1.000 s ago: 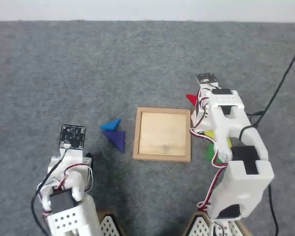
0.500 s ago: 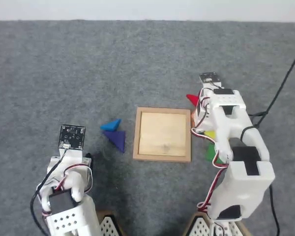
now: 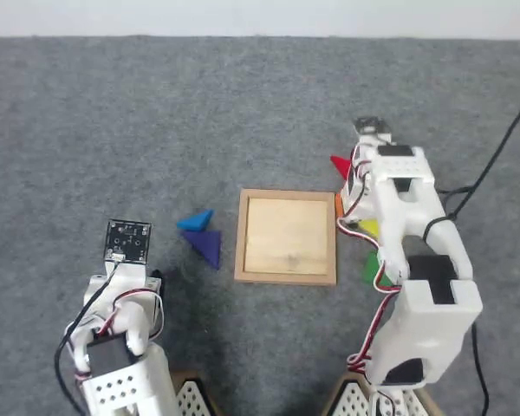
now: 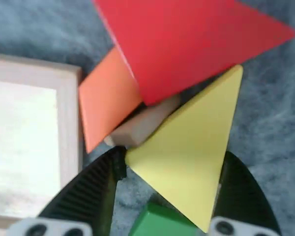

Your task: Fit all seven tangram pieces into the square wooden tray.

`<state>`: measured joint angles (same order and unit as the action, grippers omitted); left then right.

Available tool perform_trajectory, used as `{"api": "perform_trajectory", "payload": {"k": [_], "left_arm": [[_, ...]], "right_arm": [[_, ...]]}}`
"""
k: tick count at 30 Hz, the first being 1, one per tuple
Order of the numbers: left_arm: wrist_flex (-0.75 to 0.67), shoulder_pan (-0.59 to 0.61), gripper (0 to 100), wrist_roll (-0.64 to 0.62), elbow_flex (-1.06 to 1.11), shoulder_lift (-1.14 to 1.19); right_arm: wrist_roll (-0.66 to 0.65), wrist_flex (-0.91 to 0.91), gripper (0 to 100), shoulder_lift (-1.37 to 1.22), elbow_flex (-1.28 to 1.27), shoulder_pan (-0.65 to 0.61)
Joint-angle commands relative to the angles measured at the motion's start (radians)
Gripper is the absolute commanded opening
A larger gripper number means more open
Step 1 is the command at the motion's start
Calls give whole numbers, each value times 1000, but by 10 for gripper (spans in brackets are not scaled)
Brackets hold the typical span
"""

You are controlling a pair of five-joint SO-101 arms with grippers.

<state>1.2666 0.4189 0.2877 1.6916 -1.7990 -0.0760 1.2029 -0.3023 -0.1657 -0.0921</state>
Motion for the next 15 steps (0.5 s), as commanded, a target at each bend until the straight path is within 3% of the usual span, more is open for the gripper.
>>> {"api": "perform_trajectory", "payload": {"k": [1, 8, 15], "left_arm": [[5, 0, 190, 15, -7, -18], [5, 0, 190, 15, -7, -18], [5, 0, 190, 15, -7, -18]], "right_arm": [[-17, 107, 212, 15, 147, 2], [-17, 236, 212, 15, 253, -48], [-25, 321, 213, 15, 336, -283]]}}
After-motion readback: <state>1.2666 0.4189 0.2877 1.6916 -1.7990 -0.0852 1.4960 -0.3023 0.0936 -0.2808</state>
